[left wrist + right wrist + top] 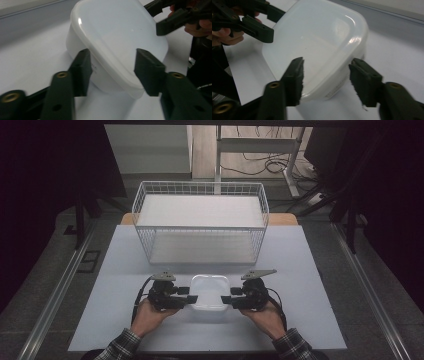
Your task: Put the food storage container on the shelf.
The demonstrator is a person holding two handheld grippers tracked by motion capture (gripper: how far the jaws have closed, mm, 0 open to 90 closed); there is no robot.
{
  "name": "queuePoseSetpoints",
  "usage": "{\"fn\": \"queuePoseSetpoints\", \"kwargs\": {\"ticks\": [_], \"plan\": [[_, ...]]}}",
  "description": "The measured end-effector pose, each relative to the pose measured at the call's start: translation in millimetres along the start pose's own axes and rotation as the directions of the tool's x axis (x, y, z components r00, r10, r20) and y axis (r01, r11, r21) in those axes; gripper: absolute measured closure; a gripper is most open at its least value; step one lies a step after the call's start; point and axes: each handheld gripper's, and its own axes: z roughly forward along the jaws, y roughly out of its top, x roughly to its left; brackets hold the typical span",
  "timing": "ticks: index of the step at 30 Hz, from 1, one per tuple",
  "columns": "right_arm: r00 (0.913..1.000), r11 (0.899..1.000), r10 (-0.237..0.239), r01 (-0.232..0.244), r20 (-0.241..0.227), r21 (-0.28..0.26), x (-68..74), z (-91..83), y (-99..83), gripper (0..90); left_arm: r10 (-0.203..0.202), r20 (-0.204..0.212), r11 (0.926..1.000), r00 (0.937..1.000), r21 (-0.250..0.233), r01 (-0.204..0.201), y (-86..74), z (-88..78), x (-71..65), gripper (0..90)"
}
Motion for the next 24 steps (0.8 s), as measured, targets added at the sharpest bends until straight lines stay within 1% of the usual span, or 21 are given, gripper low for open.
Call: {"fn": "queuePoseSetpoints", "kwargs": {"ticks": [1, 3, 5, 7, 8, 9, 10, 11, 12, 14, 15, 16, 18, 19, 20, 21, 22, 24], "plan": [[1.0000, 1.000, 0.008, -0.008, 0.006, -0.004, 1.3, -2.7, -0.7, 55.8, -0.003, 0.008, 1.0000, 1.0000, 0.000, 0.003, -1.2, -5.5, -1.0, 56.5], [0.9996, 0.999, 0.027, -0.026, 0.008, -0.019, 3.5, -6.8, -2.6, 60.9, -0.002, 0.009, 1.0000, 1.0000, -0.005, 0.002, -1.9, -6.8, -1.8, 61.4], [0.9993, 0.999, 0.036, -0.035, 0.012, -0.030, 4.8, -8.5, -4.1, 62.5, -0.012, -0.004, 0.9996, 0.9999, -0.025, 0.012, -3.3, -8.5, -5.0, 62.8], [0.9984, 0.997, 0.054, -0.053, 0.018, -0.054, 5.6, -11.1, -5.3, 68.1, -0.027, -0.016, 0.9981, 0.9995, -0.055, 0.026, -4.6, -10.7, -6.0, 68.0], [0.9982, 0.996, 0.055, -0.053, 0.024, -0.069, 5.5, -12.7, -5.6, 71.3, -0.036, -0.012, 0.9968, 0.9993, -0.071, 0.035, -5.2, -12.1, -5.2, 71.4], [0.9979, 0.995, 0.056, -0.053, 0.034, -0.082, 5.3, -14.1, -5.7, 76.7, -0.041, -0.008, 0.9954, 0.9991, -0.087, 0.040, -5.9, -12.8, -4.3, 77.1], [0.9974, 0.995, 0.037, -0.031, 0.062, -0.092, 5.7, -13.5, -6.7, 77.7, -0.037, -0.029, 0.9946, 0.9989, -0.098, 0.034, -5.7, -12.5, -5.6, 79.8], [0.9974, 0.995, 0.037, -0.031, 0.062, -0.092, 5.7, -13.5, -6.7, 77.7, -0.037, -0.029, 0.9946, 0.9989, -0.098, 0.034, -5.7, -12.5, -5.6, 79.8], [0.9968, 0.993, 0.053, -0.047, 0.059, -0.107, 5.2, -12.4, -7.1, 77.7, -0.047, -0.016, 0.9914, 0.9988, -0.123, 0.045, -6.0, -14.4, -4.3, 79.9], [0.9973, 0.991, 0.053, -0.047, 0.050, -0.123, 4.5, -12.6, -6.8, 77.7, -0.040, -0.024, 0.9904, 0.9989, -0.133, 0.036, -4.8, -16.0, -4.9, 80.0], [0.9971, 0.991, 0.054, -0.047, 0.053, -0.127, 5.1, -12.8, -5.9, 77.7, -0.039, -0.033, 0.9900, 0.9987, -0.137, 0.034, -4.1, -16.3, -5.3, 80.0], [0.9971, 0.991, 0.054, -0.047, 0.053, -0.127, 5.1, -12.8, -5.9, 77.7, -0.039, -0.033, 0.9900, 0.9987, -0.137, 0.034, -4.1, -16.3, -5.3, 80.0], [0.9973, 0.988, 0.037, -0.027, 0.063, -0.152, 6.1, -13.6, -0.8, 77.7, -0.043, -0.042, 0.9886, 0.9982, -0.146, 0.036, -0.9, -16.8, -2.5, 80.0], [0.9973, 0.988, 0.028, -0.017, 0.068, -0.155, 5.9, -13.7, 1.1, 77.7, -0.039, -0.049, 0.9882, 0.9981, -0.150, 0.031, 1.4, -17.1, -0.5, 80.0], [0.9973, 0.988, 0.028, -0.017, 0.068, -0.155, 5.9, -13.7, 1.1, 77.7, -0.039, -0.049, 0.9882, 0.9981, -0.150, 0.031, 1.4, -17.1, -0.5, 80.0], [0.9968, 0.986, 0.016, -0.002, 0.079, -0.169, 5.2, -12.7, 8.0, 77.8, -0.036, -0.063, 0.9867, 0.9974, -0.161, 0.025, 6.0, -18.1, 1.9, 80.0], [0.9968, 0.986, 0.016, -0.002, 0.079, -0.169, 5.2, -12.7, 8.0, 77.8, -0.036, -0.063, 0.9867, 0.9974, -0.161, 0.025, 6.0, -18.1, 1.9, 80.0], [0.9965, 0.984, 0.007, 0.008, 0.083, -0.175, 3.1, -11.7, 14.6, 77.8, -0.031, -0.073, 0.9853, 0.9969, -0.170, 0.018, 11.0, -18.8, 5.0, 80.0]]}}
